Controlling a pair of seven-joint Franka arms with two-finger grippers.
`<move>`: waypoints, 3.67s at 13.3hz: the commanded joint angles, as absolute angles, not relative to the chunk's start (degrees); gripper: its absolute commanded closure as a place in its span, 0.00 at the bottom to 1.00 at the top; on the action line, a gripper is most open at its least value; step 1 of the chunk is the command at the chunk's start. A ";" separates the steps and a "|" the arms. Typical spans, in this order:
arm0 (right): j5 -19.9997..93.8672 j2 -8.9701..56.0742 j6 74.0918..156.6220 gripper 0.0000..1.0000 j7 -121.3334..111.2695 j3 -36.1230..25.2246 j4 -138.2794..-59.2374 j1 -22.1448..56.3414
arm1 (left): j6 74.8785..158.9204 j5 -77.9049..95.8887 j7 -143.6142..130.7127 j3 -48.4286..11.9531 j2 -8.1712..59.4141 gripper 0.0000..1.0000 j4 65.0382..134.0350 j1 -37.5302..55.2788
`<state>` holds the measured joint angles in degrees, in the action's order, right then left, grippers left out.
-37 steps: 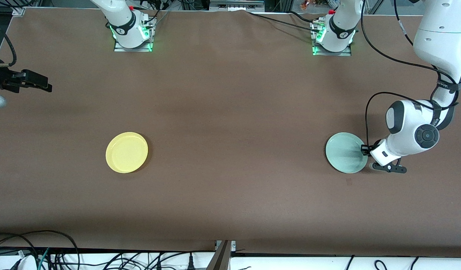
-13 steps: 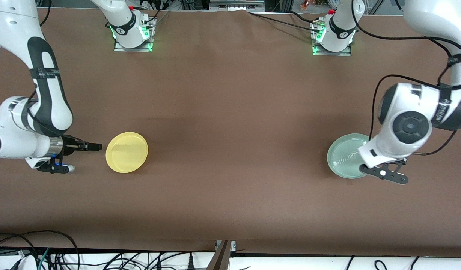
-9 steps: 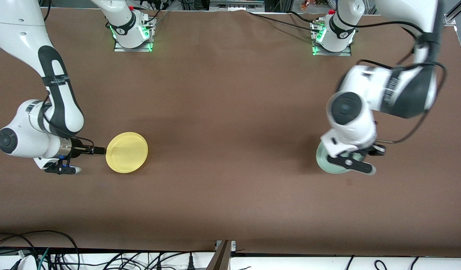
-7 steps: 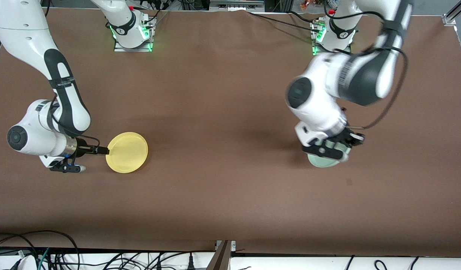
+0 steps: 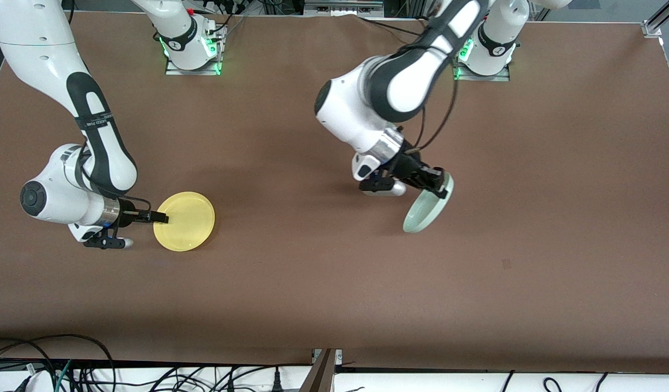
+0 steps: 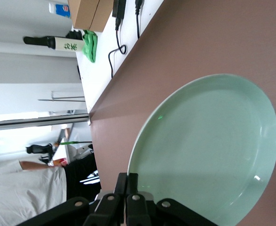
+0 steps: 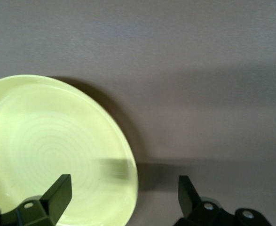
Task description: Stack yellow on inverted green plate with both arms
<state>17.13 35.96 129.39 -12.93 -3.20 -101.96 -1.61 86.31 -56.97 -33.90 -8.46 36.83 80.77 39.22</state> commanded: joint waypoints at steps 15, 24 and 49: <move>21.18 35.86 129.11 0.55 -19.51 -2.81 -103.27 -3.34 | 85.43 -68.29 -45.96 2.37 57.56 1.00 68.64 61.78; 21.27 35.77 128.67 1.00 -19.51 -2.72 -102.75 -3.08 | 85.69 -67.76 -56.33 1.76 59.94 0.00 66.90 67.67; 21.53 34.54 121.44 1.00 19.12 2.55 -89.82 21.41 | 86.16 -5.48 -27.81 -7.03 35.09 0.00 56.34 19.71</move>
